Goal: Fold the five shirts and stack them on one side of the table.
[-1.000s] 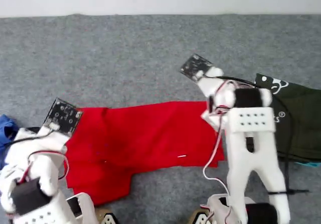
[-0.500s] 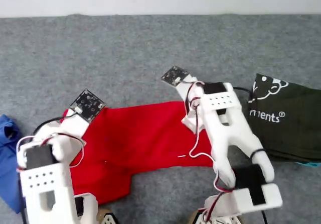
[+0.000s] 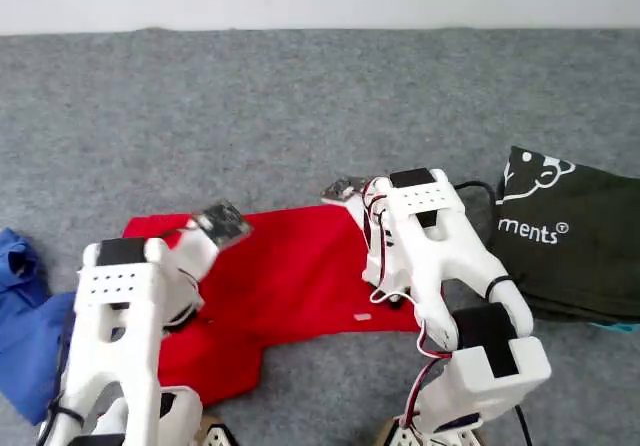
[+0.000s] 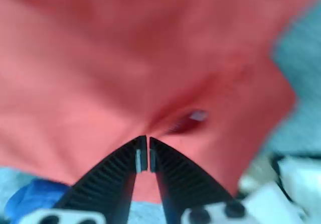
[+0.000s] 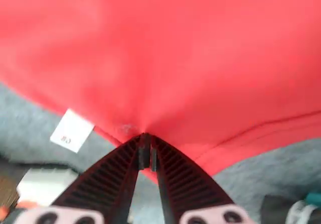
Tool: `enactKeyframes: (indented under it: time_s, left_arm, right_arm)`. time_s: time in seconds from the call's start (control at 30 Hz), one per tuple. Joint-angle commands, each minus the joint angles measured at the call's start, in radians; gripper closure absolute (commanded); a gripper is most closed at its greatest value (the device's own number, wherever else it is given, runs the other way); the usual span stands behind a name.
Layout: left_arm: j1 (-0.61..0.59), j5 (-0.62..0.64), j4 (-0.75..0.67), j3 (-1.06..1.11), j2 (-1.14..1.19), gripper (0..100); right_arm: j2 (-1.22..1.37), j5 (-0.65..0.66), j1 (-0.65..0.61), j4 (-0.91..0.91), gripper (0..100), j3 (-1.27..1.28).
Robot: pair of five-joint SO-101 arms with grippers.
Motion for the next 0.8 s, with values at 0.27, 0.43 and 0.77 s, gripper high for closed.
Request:
enactKeyframes:
  time_s: [0.27, 0.43, 0.77]
  left_arm:
    - [0.041, -0.163, 0.212, -0.093, -0.192, 99]
    - [-0.015, -0.071, 0.166, -0.148, -0.256, 99]
    - [-0.187, 0.242, -0.161, -0.183, -0.262, 99]
  right_arm:
    - [-0.033, 0.074, 0.008, 0.272, 98.8, -0.015]
    - [-0.139, 0.072, 0.001, 0.188, 98.8, -0.015]
    - [-0.246, -0.114, 0.01, -0.166, 98.8, -0.014]
